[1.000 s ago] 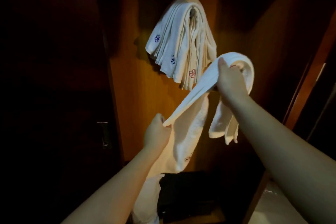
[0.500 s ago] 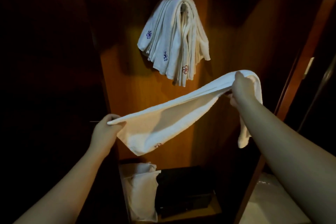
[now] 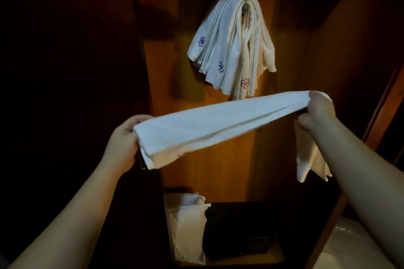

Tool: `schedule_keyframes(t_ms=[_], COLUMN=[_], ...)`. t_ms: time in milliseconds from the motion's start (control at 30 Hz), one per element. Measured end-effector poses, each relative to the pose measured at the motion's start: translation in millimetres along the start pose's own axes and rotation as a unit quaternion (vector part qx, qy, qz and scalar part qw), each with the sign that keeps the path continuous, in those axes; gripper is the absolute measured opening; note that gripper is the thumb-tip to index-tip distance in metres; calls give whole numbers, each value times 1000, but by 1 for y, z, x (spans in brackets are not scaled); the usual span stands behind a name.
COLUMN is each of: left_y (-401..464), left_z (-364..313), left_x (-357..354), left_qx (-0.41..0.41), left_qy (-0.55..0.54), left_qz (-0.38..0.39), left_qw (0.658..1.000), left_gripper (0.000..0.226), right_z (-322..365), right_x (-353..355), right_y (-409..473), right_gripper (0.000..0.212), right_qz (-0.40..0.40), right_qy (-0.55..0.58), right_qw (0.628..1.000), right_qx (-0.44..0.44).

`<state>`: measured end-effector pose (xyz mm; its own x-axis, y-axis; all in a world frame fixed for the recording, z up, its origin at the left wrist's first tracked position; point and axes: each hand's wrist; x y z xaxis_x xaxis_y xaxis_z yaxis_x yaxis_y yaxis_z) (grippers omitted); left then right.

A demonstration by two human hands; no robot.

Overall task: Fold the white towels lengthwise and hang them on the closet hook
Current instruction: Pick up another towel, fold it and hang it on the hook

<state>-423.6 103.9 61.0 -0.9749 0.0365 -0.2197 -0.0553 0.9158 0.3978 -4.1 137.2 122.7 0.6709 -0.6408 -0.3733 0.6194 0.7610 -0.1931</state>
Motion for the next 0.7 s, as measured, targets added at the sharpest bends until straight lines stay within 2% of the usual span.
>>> schedule_keyframes(t_ms=[133, 233, 367, 467, 567, 633, 700], left_y=[5, 7, 7, 6, 4, 3, 3], left_z=[-11, -12, -4, 6, 13, 18, 25], left_x=[6, 17, 27, 31, 36, 41, 41], left_qx=[-20, 15, 62, 82, 94, 107, 124], left_qy=[-53, -108, -152, -186, -239, -262, -248], left_qz=[27, 39, 44, 51, 74, 68, 47], left_qw=[998, 993, 986, 978, 964, 957, 960], left_gripper=[36, 53, 56, 49, 25, 11, 22], right_z=[-8, -13, -21, -27, -29, -28, -27], right_x=[-2, -4, -4, -4, -4, -2, 0], right_y=[0, -1, -1, -1, -1, 0, -1], right_gripper=[36, 39, 34, 32, 14, 10, 11], right_qz=[3, 17, 56, 101, 121, 132, 130], right_qy=[-6, -3, 13, 28, 30, 29, 35], right_qw=[1000, 1000, 998, 994, 991, 990, 990], right_qx=[-13, -16, -22, -36, -51, -44, -40])
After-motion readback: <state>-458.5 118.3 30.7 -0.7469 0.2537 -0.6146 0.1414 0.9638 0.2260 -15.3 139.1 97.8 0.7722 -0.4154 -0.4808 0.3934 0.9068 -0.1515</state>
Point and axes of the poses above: each hand's wrist, its own y-axis towards the middle knuckle, its own x-axis out of the back of the hand, z = x × y, and after that the axes turned 14 degrees about -y, right-handed
